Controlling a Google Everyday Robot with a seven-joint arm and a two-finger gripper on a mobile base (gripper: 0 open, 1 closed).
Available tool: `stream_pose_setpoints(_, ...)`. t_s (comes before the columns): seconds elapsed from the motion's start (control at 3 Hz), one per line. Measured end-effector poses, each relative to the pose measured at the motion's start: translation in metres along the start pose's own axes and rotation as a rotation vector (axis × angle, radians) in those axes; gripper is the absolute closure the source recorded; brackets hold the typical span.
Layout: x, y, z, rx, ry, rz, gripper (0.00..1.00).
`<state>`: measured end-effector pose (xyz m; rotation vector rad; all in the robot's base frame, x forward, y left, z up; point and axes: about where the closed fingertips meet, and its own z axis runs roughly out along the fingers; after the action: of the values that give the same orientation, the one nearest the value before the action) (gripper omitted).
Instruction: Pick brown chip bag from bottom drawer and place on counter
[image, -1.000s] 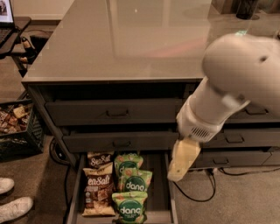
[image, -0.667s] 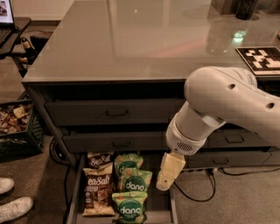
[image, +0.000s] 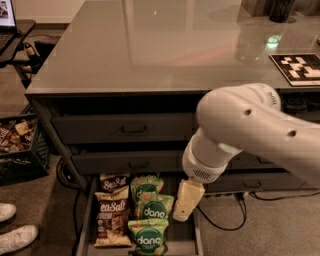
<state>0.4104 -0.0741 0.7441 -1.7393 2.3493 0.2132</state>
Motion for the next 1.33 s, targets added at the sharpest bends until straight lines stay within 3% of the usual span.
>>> stream_pose_setpoints(0.33, -0.013, -0.010, 0.065, 0.060, 0.028, 0.024, 0.00)
stream_pose_setpoints(0.67, -0.019, -0.019, 0.108, 0.058, 0.017, 0.070, 0.00)
stream_pose_setpoints(1.0, -0.019, -0.019, 0.107, 0.058, 0.017, 0.069, 0.00)
stream_pose_setpoints(1.33, -0.029, -0.010, 0.138, 0.017, -0.024, 0.087, 0.00)
